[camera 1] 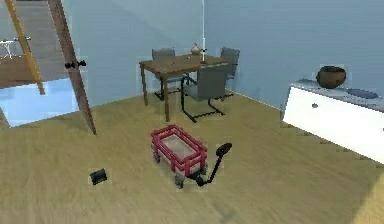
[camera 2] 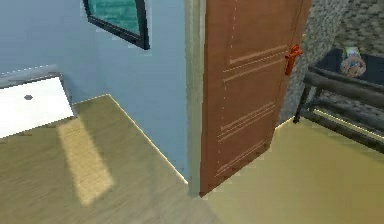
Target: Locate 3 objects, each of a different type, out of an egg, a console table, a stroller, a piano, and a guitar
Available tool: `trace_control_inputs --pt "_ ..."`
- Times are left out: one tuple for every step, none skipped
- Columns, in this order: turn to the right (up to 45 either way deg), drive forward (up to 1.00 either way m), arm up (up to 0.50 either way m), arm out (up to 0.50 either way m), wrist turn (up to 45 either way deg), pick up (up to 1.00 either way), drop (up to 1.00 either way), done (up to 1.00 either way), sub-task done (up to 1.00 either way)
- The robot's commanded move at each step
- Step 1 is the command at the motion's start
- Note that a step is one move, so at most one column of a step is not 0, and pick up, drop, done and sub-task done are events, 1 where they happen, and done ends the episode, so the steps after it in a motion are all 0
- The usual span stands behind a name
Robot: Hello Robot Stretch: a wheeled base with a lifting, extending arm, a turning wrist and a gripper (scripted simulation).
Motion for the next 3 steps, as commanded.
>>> trace_control_inputs --pt "0.0 0.15 0.0 0.0 0.0 0.0 0.0 0.0 0.0" --pt "42.0 0.0 0.0 0.0 0.0 0.0 0.0 0.0 0.0" --pt "0.0 1.0 0.0 0.0 0.0 0.0 0.0 0.0 0.0"
